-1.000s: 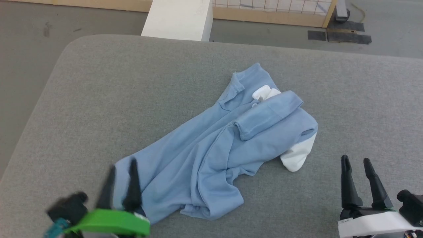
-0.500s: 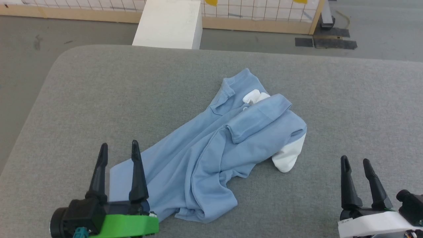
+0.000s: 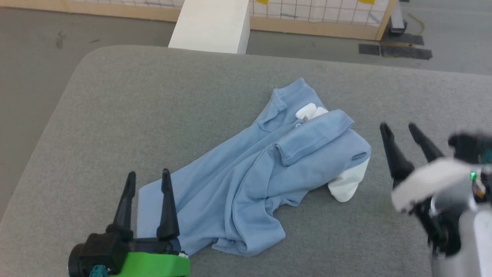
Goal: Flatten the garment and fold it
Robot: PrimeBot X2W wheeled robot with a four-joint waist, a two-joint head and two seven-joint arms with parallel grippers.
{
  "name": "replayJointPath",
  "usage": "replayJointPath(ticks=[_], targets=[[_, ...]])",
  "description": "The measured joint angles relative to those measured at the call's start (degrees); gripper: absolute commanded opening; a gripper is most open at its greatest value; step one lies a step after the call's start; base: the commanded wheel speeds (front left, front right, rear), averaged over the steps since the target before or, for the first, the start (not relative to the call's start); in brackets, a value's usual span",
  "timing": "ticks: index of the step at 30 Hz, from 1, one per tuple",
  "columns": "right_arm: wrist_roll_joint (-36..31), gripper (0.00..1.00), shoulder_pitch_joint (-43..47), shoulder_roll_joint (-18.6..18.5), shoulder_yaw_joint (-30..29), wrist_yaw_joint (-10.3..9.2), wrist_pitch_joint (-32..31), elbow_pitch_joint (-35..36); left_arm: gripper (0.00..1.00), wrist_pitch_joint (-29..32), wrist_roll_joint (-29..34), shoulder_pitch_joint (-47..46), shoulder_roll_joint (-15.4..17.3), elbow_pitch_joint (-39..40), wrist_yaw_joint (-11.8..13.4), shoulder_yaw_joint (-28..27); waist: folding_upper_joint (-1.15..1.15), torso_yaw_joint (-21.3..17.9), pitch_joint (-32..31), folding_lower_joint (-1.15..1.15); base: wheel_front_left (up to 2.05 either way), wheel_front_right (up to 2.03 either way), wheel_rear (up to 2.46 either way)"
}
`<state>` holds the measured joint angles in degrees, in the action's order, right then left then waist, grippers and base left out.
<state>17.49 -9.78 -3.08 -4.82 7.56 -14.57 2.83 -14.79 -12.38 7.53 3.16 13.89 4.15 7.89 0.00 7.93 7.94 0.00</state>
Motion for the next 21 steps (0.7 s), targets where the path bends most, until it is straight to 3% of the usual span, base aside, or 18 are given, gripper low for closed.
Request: replayJointPath(ticks=[5,9,15,21], targets=[[-1.71,1.00,-9.23,-2.54,-0.52,0.00,-15.18,-4.83,1.00,0.01,-1.18,-1.24,-0.04,-0.75,0.20,1.87,0.00,1.32,2.03,0.00,0.00,0.00,0.00],[-2.09,1.00,-14.17,-3.27,-0.35,0.00,-22.36,-9.51,1.00,0.01,-2.00,-2.60,-0.10,-1.38,0.62,3.25,0.00,2.82,3.58,0.00,0.00,0.00,0.00],[-3.77,1.00,-18.70,-3.53,-0.68,0.00,-26.51,-15.19,1.00,0.01,-3.55,-4.05,-0.12,-2.05,1.27,5.23,0.00,5.50,5.83,0.00,0.00,0.00,0.00],[-5.80,1.00,-20.91,-3.67,-1.69,0.00,-26.76,-19.42,1.00,0.01,-4.13,-5.34,-0.12,-2.22,1.65,5.93,0.00,8.07,7.93,0.00,0.00,0.00,0.00]])
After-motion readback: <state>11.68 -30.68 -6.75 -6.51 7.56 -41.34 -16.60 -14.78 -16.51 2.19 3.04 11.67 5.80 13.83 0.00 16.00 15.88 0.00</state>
